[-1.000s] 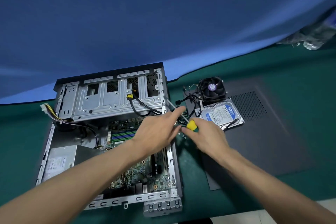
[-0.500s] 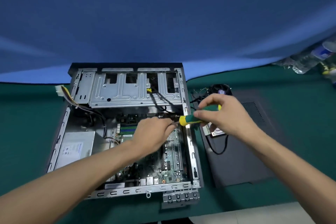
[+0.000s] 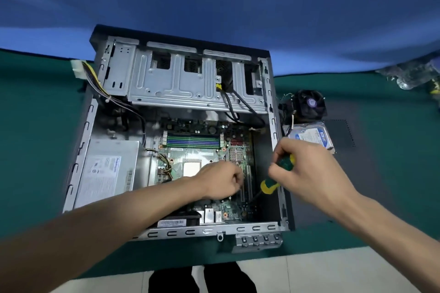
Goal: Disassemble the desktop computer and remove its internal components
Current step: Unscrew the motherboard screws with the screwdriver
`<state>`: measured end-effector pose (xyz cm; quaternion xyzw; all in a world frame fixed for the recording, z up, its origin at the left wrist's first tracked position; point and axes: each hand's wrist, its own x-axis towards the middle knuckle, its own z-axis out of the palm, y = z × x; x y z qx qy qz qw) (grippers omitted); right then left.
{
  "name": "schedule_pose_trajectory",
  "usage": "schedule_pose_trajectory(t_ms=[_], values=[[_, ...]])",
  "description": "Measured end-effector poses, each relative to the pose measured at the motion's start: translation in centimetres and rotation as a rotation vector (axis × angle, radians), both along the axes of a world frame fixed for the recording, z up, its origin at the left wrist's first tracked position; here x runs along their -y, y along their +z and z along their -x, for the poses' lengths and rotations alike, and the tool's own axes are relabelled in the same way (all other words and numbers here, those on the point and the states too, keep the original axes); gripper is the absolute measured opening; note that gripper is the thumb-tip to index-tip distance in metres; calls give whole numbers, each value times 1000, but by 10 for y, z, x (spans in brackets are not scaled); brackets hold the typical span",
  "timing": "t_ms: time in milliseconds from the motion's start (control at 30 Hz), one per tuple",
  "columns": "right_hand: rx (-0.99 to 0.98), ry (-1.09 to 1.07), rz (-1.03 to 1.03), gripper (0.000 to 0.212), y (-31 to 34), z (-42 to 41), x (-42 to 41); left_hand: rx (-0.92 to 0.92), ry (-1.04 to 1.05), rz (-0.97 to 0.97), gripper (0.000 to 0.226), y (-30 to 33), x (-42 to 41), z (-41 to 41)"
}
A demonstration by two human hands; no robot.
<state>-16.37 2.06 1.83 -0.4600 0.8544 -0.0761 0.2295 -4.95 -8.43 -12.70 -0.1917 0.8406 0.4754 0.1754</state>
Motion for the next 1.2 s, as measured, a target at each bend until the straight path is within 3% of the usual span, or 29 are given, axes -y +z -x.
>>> schedule_pose_trajectory(t_ms=[667,833,933,1033,1200], values=[[-9,105,-146,19,-26,-16,-2,144,-69,-69,24,-20,-4,-1],[-432,331,-280,52,-17,-29,-1,171,-78,-82,20,-20,-4,-2],[-492,422,-343,57,-15,-42,5,174,-103,-60,17,-22,-4,-2],[-462,427,-378,49,-13,-43,9,160,-107,-47,17,-22,-3,-3],[-116,468,-412,19,-1,-25,11,158,-86,-58,22,-22,-4,-1]])
